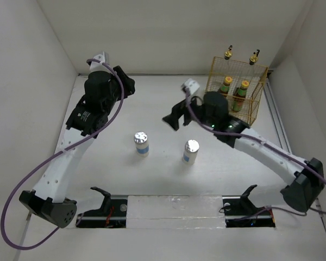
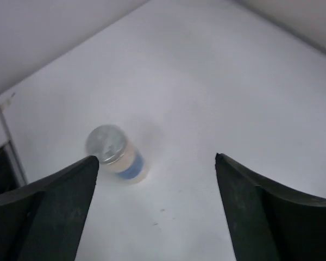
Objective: Organize the condiment bottles
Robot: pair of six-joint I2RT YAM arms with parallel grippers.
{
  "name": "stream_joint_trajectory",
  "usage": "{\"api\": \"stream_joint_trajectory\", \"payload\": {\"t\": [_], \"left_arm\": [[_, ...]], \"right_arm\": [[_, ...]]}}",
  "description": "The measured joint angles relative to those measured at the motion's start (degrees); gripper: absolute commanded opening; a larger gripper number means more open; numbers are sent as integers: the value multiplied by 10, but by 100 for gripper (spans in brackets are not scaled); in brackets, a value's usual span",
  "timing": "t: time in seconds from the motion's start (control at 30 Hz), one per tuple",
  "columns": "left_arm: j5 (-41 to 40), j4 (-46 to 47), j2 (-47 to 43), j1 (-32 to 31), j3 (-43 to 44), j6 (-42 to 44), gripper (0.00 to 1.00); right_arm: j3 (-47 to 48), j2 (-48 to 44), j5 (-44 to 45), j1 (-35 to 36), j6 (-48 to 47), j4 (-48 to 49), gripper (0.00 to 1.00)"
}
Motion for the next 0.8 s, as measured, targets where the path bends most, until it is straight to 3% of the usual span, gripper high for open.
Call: {"api": "stream_joint_trajectory", "payload": {"t": [0.1, 0.17, 0.3, 0.53, 0.63, 0.67, 0.7, 0.8], "left_arm": [[-8, -2, 0, 0, 19, -3, 66], [-14, -8, 0, 0, 22, -6, 72], [-18, -31, -3, 0, 21, -14, 74], [-21, -52, -50, 0, 8, -18, 74], [-24, -57, -72, 0, -4, -21, 74], [-25, -57, -77, 0, -11, -22, 74], [-25, -57, -82, 0, -19, -23, 74], [-26, -63, -87, 0, -46, -27, 74]], "right_arm": [[-1, 59, -24, 90, -17, -13, 100], [2, 107, -31, 129, -26, -16, 100], [25, 208, -29, 171, -42, -25, 100], [70, 326, -3, 178, -50, 7, 100], [86, 352, 2, 177, -45, 36, 78], [90, 357, 4, 177, -42, 46, 60], [92, 359, 6, 177, -42, 55, 49], [92, 355, 20, 177, -33, 62, 28]]}}
